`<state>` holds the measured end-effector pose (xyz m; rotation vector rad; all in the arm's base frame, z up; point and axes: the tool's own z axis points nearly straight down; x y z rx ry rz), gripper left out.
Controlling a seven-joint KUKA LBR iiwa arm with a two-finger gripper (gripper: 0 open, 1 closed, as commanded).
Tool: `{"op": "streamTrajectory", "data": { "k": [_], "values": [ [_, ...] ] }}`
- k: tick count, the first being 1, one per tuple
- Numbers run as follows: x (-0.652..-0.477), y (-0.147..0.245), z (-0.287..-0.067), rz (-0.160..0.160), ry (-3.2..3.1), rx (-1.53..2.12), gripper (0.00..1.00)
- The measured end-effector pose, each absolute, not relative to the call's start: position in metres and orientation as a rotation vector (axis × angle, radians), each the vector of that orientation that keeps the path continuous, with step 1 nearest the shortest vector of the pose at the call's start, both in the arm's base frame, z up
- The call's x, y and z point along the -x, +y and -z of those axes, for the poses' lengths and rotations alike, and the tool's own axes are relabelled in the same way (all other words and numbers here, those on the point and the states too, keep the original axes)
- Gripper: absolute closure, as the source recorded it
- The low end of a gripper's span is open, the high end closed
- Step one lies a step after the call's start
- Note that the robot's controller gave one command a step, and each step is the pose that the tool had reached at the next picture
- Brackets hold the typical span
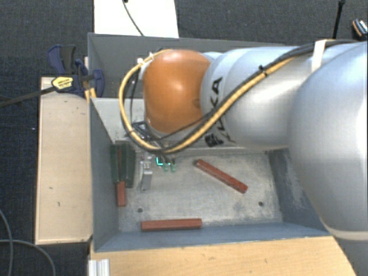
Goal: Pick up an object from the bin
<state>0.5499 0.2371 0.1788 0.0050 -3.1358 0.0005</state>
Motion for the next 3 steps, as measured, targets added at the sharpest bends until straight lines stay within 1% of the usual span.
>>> {"op": "streamTrajectory", "data": {
  "k": [1,2,3],
  "values": [
    [-0.544,0.192,-0.066,-0.005,-3.125,0.259,0.0],
    [-0.595,0.123,-0.154,-0.001,-3.144,0.266,0.0],
    [-0.57,0.073,-0.091,-0.004,-3.112,0.398,0.0]
  ]
}}
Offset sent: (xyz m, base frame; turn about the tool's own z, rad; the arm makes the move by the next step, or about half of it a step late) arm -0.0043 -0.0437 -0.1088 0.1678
